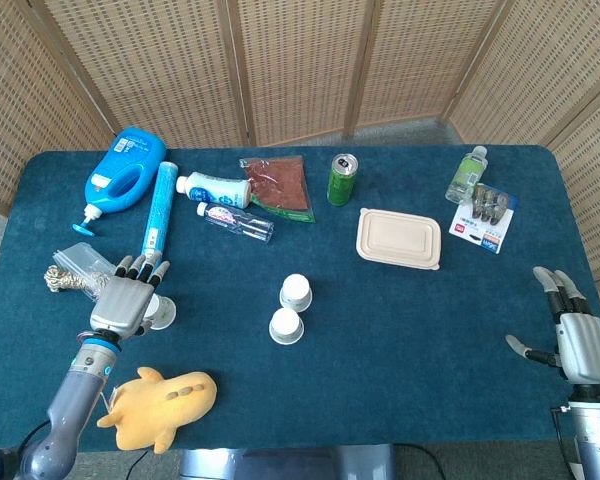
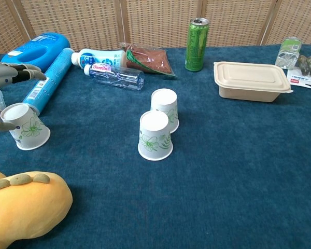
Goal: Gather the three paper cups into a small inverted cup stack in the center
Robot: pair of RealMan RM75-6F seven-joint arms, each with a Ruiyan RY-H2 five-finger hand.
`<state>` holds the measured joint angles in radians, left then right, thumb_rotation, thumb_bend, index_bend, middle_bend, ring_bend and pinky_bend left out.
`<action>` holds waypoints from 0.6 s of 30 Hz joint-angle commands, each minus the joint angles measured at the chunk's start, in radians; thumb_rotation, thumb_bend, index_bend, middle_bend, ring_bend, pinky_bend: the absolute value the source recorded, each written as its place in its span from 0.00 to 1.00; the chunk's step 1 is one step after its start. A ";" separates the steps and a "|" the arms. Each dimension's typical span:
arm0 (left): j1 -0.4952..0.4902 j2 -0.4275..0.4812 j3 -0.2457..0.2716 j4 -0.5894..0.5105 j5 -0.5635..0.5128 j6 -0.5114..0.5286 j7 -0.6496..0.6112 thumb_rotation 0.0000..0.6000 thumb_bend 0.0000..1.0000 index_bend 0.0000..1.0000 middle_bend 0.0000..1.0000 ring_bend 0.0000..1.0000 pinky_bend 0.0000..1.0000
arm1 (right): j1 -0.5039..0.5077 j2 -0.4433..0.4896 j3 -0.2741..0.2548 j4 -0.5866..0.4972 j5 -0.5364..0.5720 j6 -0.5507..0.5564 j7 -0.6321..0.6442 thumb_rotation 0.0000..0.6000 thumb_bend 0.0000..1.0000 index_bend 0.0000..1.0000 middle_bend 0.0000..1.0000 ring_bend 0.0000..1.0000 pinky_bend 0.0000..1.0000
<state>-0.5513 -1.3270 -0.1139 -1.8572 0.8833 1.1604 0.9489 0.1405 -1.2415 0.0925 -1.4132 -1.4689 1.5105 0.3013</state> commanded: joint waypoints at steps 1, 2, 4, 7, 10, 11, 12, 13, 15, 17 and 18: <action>-0.016 -0.026 0.016 0.006 -0.015 0.033 0.037 1.00 0.26 0.05 0.19 0.12 0.26 | -0.002 0.000 0.002 0.000 0.000 -0.002 0.003 1.00 0.06 0.02 0.10 0.06 0.18; -0.018 -0.032 0.019 0.008 -0.020 0.042 0.046 1.00 0.26 0.09 0.23 0.16 0.29 | -0.002 0.001 0.002 0.000 0.000 -0.003 0.004 1.00 0.06 0.02 0.10 0.06 0.18; -0.024 -0.044 0.024 0.012 -0.026 0.057 0.058 1.00 0.26 0.15 0.28 0.21 0.35 | -0.003 0.001 0.004 0.001 0.001 -0.005 0.007 1.00 0.06 0.02 0.10 0.06 0.18; -0.029 -0.057 0.033 0.021 -0.030 0.077 0.071 1.00 0.26 0.21 0.36 0.27 0.41 | -0.004 0.000 0.008 0.003 0.003 -0.009 0.011 1.00 0.06 0.02 0.11 0.06 0.18; -0.033 -0.066 0.039 0.027 -0.038 0.088 0.078 1.00 0.26 0.24 0.40 0.31 0.42 | -0.005 -0.001 0.010 0.004 0.003 -0.011 0.015 1.00 0.06 0.02 0.11 0.06 0.18; -0.036 -0.069 0.042 0.031 -0.040 0.091 0.082 1.00 0.27 0.25 0.41 0.32 0.42 | -0.005 -0.002 0.012 0.005 0.003 -0.011 0.016 1.00 0.06 0.02 0.11 0.06 0.18; -0.037 -0.072 0.045 0.034 -0.041 0.094 0.083 1.00 0.27 0.25 0.42 0.32 0.42 | -0.006 -0.002 0.012 0.005 0.003 -0.011 0.015 1.00 0.06 0.02 0.11 0.06 0.18; -0.039 -0.076 0.047 0.039 -0.042 0.097 0.085 1.00 0.27 0.25 0.42 0.33 0.42 | -0.006 -0.003 0.013 0.006 0.004 -0.011 0.015 1.00 0.07 0.03 0.11 0.06 0.18; -0.042 -0.083 0.051 0.046 -0.045 0.101 0.088 1.00 0.27 0.26 0.43 0.33 0.43 | -0.007 -0.004 0.015 0.006 0.004 -0.012 0.016 1.00 0.07 0.02 0.11 0.06 0.18; -0.046 -0.090 0.053 0.051 -0.051 0.104 0.090 1.00 0.28 0.26 0.43 0.34 0.45 | -0.008 -0.007 0.019 0.008 0.005 -0.009 0.017 1.00 0.08 0.01 0.12 0.06 0.18; -0.048 -0.093 0.054 0.054 -0.051 0.107 0.092 1.00 0.28 0.26 0.43 0.35 0.46 | -0.009 -0.008 0.020 0.009 0.006 -0.008 0.018 1.00 0.08 0.00 0.12 0.06 0.18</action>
<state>-0.5975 -1.4184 -0.0605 -1.8049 0.8327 1.2657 1.0398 0.1318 -1.2497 0.1127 -1.4045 -1.4631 1.5023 0.3187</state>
